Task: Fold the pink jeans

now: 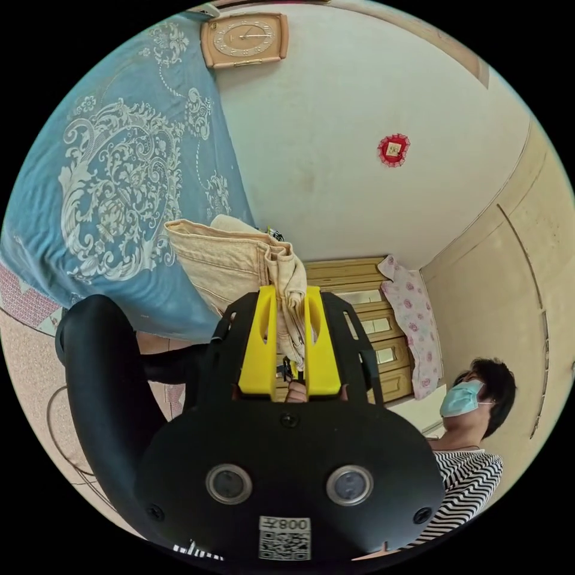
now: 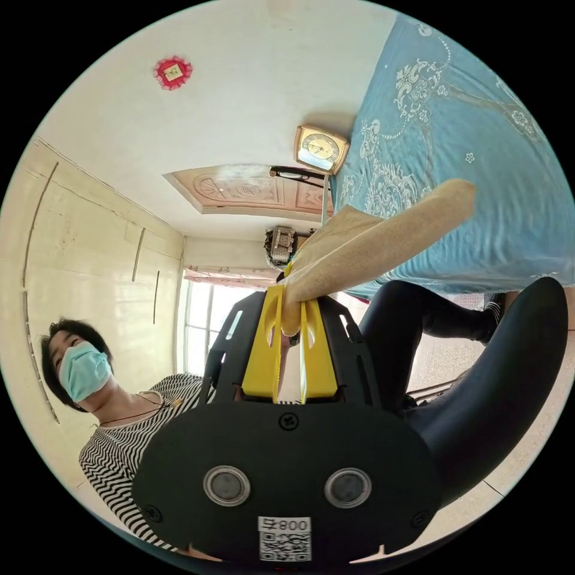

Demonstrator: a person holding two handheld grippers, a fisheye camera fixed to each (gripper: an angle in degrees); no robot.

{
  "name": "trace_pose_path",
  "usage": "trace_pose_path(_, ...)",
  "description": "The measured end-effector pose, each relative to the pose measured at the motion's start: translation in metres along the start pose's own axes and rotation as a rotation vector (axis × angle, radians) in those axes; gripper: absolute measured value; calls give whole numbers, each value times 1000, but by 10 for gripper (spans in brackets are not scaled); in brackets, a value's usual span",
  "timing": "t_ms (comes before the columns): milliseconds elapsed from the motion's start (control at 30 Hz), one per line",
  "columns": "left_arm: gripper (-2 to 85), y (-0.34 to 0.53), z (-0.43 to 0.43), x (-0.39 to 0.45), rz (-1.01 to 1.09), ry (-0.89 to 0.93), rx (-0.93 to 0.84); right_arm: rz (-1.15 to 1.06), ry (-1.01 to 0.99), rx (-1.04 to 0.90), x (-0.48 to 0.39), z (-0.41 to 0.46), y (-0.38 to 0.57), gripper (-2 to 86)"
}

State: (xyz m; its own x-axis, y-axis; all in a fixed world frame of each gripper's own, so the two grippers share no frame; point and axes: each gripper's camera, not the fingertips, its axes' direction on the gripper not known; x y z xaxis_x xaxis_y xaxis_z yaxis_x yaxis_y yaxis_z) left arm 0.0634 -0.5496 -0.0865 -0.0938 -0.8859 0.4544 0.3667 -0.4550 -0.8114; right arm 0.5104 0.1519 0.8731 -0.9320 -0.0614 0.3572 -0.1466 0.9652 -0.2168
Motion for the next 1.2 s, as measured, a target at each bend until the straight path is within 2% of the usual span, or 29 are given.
trace_pose_path(400,75,-31,199,90,-13,-89,-149,24,-100,133,-81,-39,65,18)
trace_pose_path(633,75,-87,379,138,-46,-88,-265,62,-82,221,-148,-83,56,15)
trace_pose_path(833,75,-116,528,232,-10,-60,-362,45,-50,299,-263,-126,57,13)
trace_pose_path(1000,75,-118,653,331,24,-57,-476,34,-40,387,-400,-173,84,12)
trace_pose_path(1200,76,-102,842,451,130,60,-639,-57,-5,537,-555,-247,124,13)
